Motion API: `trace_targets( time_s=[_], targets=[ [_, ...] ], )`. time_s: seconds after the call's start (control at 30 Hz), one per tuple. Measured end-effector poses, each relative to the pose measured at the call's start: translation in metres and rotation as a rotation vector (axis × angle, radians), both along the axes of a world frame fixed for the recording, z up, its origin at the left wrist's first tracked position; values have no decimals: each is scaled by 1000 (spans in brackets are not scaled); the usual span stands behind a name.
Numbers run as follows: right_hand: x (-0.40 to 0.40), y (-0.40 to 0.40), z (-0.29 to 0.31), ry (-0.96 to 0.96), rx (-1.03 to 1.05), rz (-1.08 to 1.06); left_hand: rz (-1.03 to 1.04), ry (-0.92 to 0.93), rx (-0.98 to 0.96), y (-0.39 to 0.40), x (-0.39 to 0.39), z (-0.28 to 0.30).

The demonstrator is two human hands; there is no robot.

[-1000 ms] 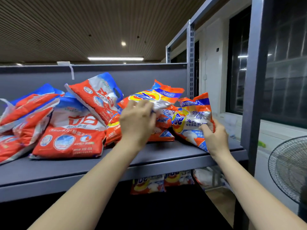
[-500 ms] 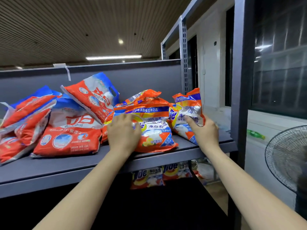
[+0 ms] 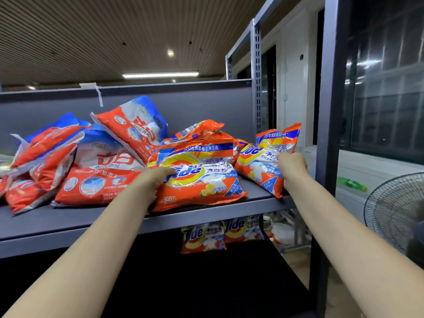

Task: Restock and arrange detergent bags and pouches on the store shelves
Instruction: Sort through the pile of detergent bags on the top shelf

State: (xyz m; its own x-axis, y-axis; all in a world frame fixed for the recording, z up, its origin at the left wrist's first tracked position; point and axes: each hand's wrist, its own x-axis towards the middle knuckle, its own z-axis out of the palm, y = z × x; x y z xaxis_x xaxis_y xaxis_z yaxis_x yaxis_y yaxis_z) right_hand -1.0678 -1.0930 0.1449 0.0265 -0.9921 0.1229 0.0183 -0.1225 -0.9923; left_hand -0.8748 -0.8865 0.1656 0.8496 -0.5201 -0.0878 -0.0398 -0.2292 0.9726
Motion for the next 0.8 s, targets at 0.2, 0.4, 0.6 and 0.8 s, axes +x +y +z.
trace_targets(
  time_s=[0.2, 0.4, 0.6, 0.8],
  targets=[
    [-10, 23, -12, -328, -76, 133, 24, 198, -204, -1, -17, 5],
    [-48, 42, -30, -402, -383, -15, 303, -105, -466, 4, -35, -28],
    [-90, 60, -38, -439, -493, -118, 570, -358, -485, 28, -56, -55],
    [-116, 63, -77, -419, -475, 3, 579, -515, -630, 50, -84, -114]
  ],
)
